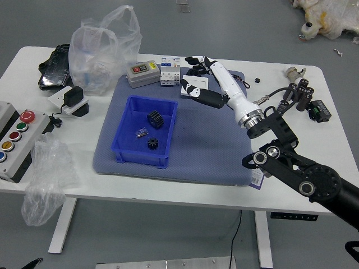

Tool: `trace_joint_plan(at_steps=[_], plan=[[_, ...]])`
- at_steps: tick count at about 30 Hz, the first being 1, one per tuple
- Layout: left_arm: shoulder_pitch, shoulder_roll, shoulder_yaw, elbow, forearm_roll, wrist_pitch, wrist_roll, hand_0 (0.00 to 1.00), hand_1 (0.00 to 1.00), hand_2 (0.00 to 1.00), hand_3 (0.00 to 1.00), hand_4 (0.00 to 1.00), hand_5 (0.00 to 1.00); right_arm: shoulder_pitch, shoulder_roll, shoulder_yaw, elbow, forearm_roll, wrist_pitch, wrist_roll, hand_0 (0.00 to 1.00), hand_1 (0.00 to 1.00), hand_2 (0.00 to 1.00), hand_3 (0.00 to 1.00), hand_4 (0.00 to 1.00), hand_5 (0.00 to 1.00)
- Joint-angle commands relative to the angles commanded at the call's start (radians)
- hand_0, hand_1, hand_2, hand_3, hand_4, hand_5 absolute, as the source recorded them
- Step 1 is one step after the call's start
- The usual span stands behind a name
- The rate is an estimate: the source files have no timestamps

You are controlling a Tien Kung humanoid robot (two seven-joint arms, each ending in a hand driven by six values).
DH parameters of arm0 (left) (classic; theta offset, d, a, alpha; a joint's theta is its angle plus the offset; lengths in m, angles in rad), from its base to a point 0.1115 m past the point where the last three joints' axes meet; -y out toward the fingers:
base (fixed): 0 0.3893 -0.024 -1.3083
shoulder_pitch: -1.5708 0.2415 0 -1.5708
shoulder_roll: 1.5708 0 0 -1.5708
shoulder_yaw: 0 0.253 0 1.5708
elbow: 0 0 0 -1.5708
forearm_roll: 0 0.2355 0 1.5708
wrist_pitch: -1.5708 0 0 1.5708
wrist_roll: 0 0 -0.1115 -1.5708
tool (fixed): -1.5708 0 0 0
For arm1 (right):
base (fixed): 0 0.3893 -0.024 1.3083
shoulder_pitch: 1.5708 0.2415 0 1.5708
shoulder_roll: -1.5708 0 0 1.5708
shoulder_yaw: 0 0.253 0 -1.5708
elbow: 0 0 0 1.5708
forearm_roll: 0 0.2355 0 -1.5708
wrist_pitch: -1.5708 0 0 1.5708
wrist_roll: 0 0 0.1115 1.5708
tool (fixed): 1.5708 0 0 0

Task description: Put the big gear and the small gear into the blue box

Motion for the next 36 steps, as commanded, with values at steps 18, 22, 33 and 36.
trace_joint_plan(at_steps=[18,22,33,36], plan=[[0.009,-0.003,0.011,0.003,-0.022,0.005,-0.011,0.651,0.594,0.586,0.727,0.756,0.718,-0.238,-0.025,0.191,0.041,0.559,0.16,0.266,0.998,0.988,0.948,0.994,0.998,0.998],[0.013,-0.004,0.011,0.003,-0.025,0.005,-0.01,0.651,0.594,0.586,0.727,0.756,0.718,-0.251,-0.025,0.201,0.044,0.569,0.176,0.242,0.998,0.998,0.986,0.998,0.998,0.998],[0.0,-0.001,0.021,0.006,-0.035,0.005,-0.021,0.651,0.594,0.586,0.727,0.756,0.718,-0.257,-0.032,0.23,0.043,0.576,0.182,0.242,0.998,0.998,0.998,0.998,0.998,0.998],[-0.003,0.0,0.025,0.008,-0.045,0.007,-0.025,0.651,0.594,0.586,0.727,0.756,0.718,-0.261,-0.036,0.24,0.032,0.584,0.183,0.241,0.998,0.998,0.998,0.998,0.998,0.998]])
